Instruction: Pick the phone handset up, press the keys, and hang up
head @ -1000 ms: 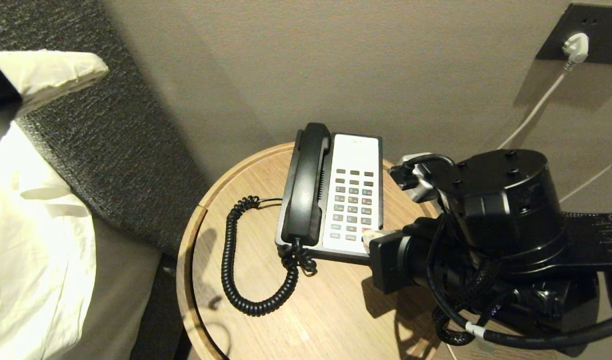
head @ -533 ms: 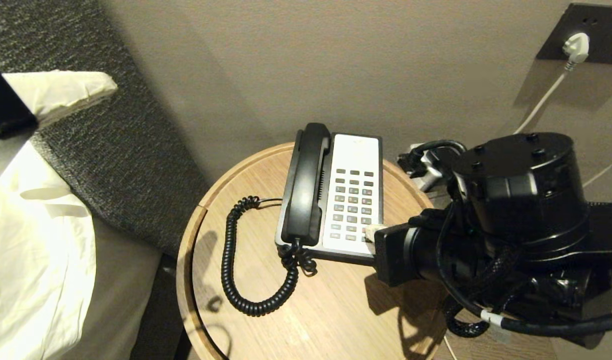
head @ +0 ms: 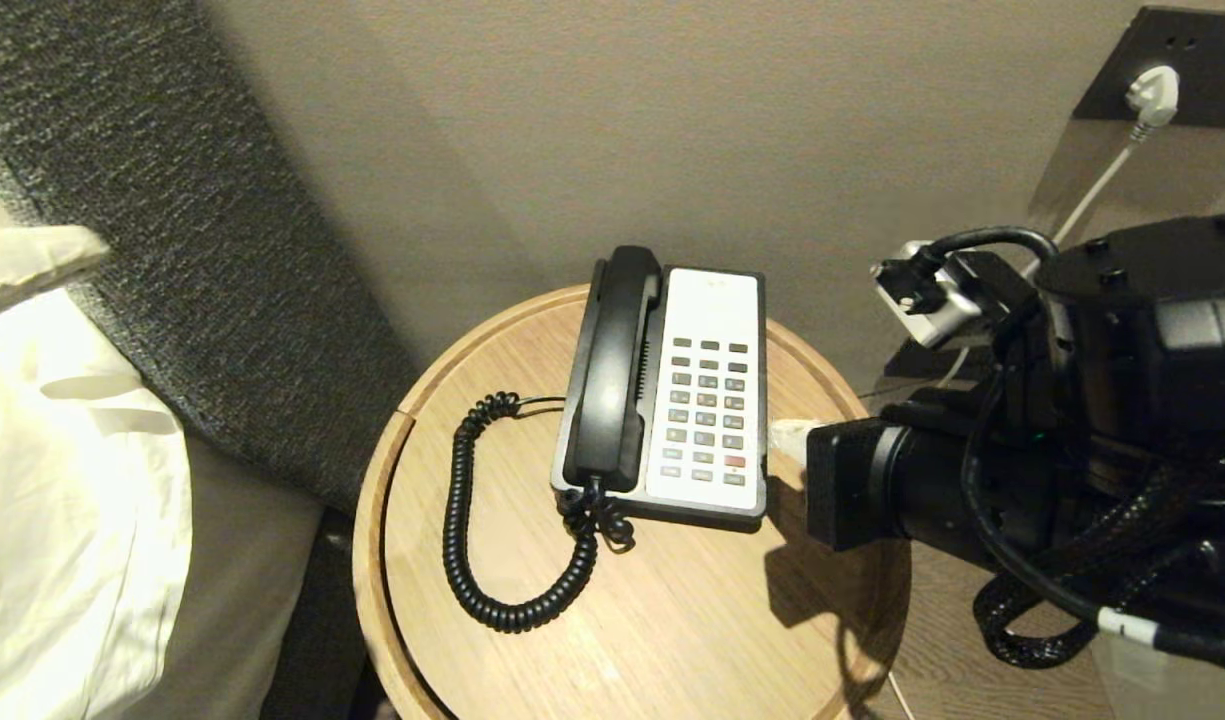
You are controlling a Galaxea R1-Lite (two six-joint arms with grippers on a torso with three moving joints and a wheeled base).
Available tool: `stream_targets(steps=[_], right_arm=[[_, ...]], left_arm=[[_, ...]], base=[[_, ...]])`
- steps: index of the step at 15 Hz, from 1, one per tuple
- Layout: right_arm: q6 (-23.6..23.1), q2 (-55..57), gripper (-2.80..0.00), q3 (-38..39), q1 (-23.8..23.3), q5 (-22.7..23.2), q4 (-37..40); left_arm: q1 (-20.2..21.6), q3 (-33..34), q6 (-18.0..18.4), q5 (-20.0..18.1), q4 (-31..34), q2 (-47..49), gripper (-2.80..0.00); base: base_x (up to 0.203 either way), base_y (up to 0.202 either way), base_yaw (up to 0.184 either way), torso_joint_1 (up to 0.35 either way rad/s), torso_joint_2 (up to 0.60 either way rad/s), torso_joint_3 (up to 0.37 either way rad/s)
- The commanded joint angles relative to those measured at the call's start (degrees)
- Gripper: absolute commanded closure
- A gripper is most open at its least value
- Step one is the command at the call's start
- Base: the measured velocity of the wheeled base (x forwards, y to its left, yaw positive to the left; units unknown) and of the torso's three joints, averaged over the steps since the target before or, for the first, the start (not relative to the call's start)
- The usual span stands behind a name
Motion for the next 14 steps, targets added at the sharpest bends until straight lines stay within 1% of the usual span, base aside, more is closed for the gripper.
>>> stream_targets(steps=[1, 3, 4, 5, 7, 8, 9, 10, 11, 12, 13, 14], right_arm=[[0.21, -2.11, 0.0, 0.91, 0.01, -0.49, -0.09], [0.31, -3.3, 0.0, 1.8, -0.59, -0.68, -0.01], [0.31, -3.7, 0.0, 2.16, -1.11, -0.68, 0.0], [0.38, -4.16, 0.0, 2.49, -1.22, -0.75, 0.0], [0.47, -5.32, 0.0, 3.55, -1.24, -0.85, 0.05], [0.41, -5.57, 0.0, 4.13, -1.41, -1.38, 0.0], [0.48, -5.66, 0.0, 4.44, -1.59, -2.26, -0.09], [0.58, -5.75, 0.0, 4.6, -1.77, -2.35, -0.19], [0.59, -6.11, 0.0, 5.02, -1.77, -2.35, -0.27], [0.63, -6.46, 0.0, 5.4, -1.77, -2.35, -0.34], [0.59, -6.63, 0.0, 5.76, -1.85, -2.36, -0.36], [0.58, -6.8, 0.0, 6.31, -1.85, -2.36, -0.44]], left_arm=[[8.52, 0.92, -1.28, 0.23, 3.42, -5.17, 0.0], [19.86, 2.35, -2.04, 0.21, 8.13, -11.2, 0.0], [24.64, 3.57, -2.18, 0.11, 10.3, -15.13, 0.0], [27.57, 6.01, -2.15, -0.04, 11.91, -19.64, 0.0], [30.81, 11.85, -1.72, -0.02, 15.23, -29.14, 0.0], [33.02, 13.96, -1.41, -0.2, 18.73, -33.81, 0.0], [36.14, 15.92, -1.4, -0.95, 23.65, -38.15, 0.0], [38.58, 17.75, -1.28, -2.91, 27.14, -41.69, 0.0], [40.27, 20.1, -0.91, -6.15, 29.51, -44.62, 0.0], [41.31, 21.82, 0.22, -8.41, 30.76, -46.68, 0.0], [41.55, 24.27, 2.79, -9.96, 30.89, -49.26, 0.0], [41.64, 27.56, 6.98, -12.4, 30.41, -52.5, 0.0]], base=[[0.0, 0.0, 0.0, 0.0, 0.0, 0.0], [0.0, 0.0, 0.0, 0.0, 0.0, 0.0], [0.0, 0.0, 0.0, 0.0, 0.0, 0.0], [0.0, 0.0, 0.0, 0.0, 0.0, 0.0], [0.0, 0.0, 0.0, 0.0, 0.0, 0.0], [0.0, 0.0, 0.0, 0.0, 0.0, 0.0], [0.0, 0.0, 0.0, 0.0, 0.0, 0.0], [0.0, 0.0, 0.0, 0.0, 0.0, 0.0], [0.0, 0.0, 0.0, 0.0, 0.0, 0.0], [0.0, 0.0, 0.0, 0.0, 0.0, 0.0], [0.0, 0.0, 0.0, 0.0, 0.0, 0.0], [0.0, 0.0, 0.0, 0.0, 0.0, 0.0]])
